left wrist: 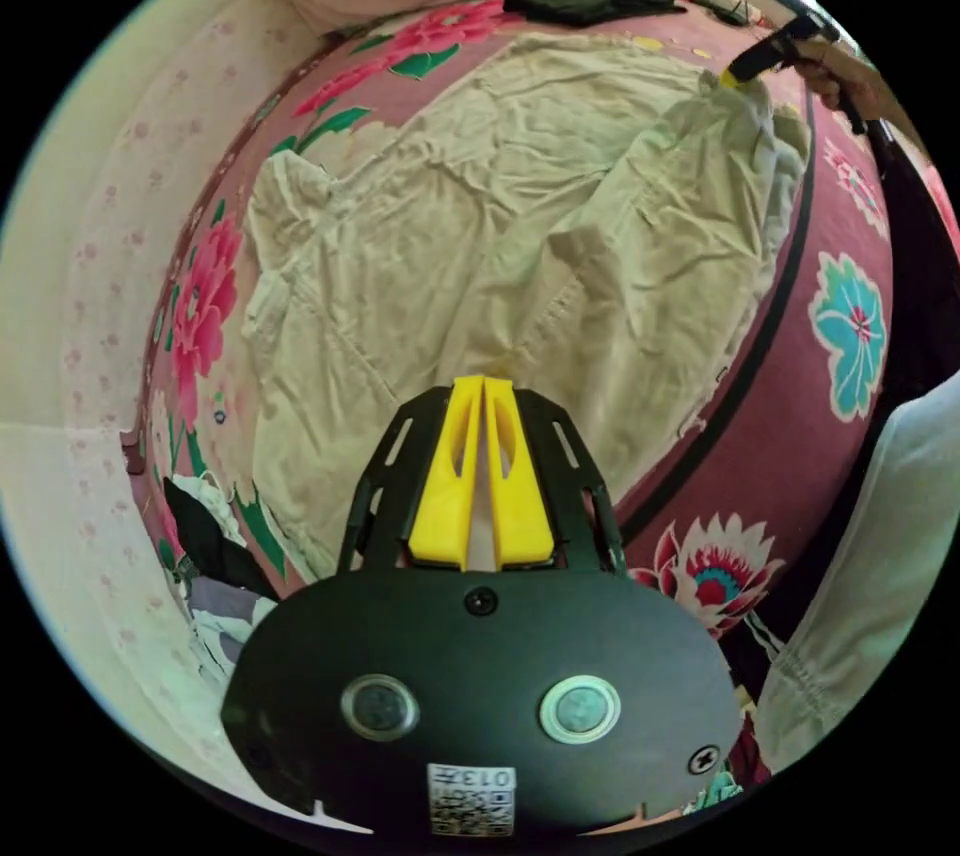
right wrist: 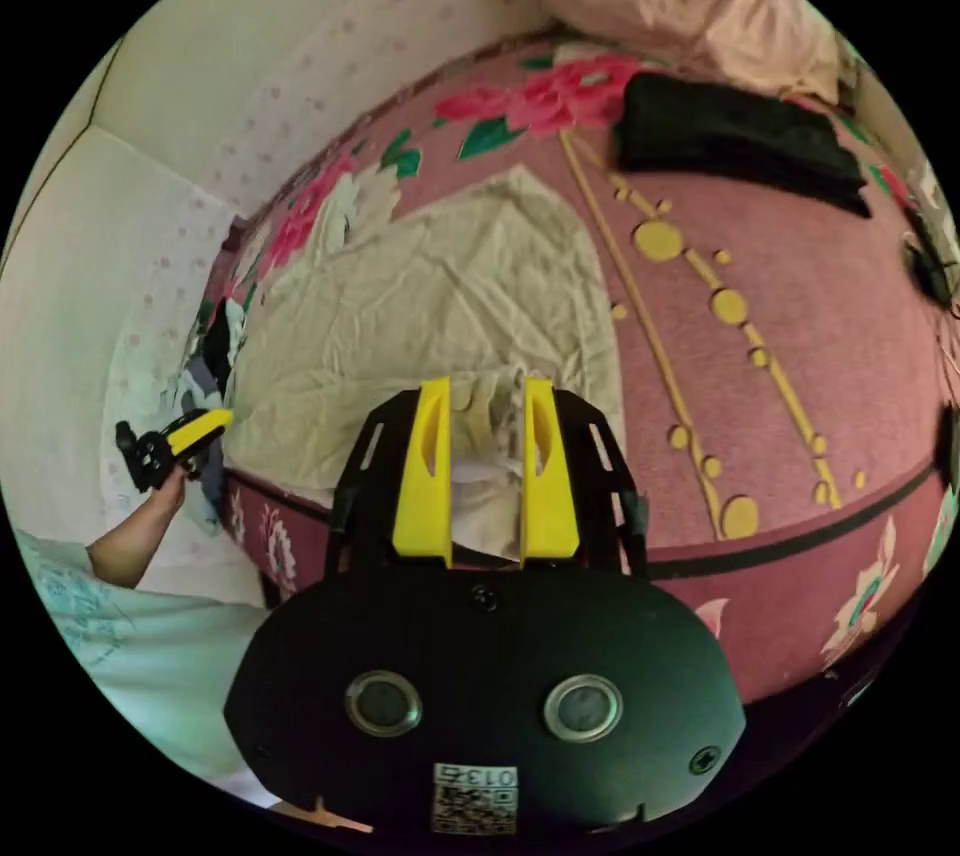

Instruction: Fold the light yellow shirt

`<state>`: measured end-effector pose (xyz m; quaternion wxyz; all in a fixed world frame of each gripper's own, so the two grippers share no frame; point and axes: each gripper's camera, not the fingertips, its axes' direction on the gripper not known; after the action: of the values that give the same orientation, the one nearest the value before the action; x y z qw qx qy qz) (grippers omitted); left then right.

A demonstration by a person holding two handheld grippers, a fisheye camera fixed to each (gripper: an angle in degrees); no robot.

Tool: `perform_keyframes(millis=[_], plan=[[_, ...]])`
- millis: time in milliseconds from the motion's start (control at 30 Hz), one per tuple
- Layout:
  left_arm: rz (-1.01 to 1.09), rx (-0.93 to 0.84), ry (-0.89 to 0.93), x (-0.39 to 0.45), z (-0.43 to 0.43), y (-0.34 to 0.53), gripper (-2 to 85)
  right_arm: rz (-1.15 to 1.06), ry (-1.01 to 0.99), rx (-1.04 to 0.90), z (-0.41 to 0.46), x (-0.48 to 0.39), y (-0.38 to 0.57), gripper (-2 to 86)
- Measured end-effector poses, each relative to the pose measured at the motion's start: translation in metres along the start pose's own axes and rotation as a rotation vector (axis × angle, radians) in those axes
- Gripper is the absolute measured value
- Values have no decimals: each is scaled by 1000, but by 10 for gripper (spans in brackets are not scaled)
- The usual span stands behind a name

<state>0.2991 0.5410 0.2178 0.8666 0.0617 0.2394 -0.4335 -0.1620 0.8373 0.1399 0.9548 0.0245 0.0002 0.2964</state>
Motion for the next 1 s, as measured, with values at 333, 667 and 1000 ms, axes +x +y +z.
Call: perform_keyframes(millis=[333,667,1000], plan=[[-161,-31,-29,-10,57,12,-3,-286,275,202,-3,12,61,37],[-415,-41,-106,-60,20,96,-3,-183,357,327,-31,0,105,29],[-352,-251,-47,-60,115,133,-3,-431,481,110,152,-91,69,1]])
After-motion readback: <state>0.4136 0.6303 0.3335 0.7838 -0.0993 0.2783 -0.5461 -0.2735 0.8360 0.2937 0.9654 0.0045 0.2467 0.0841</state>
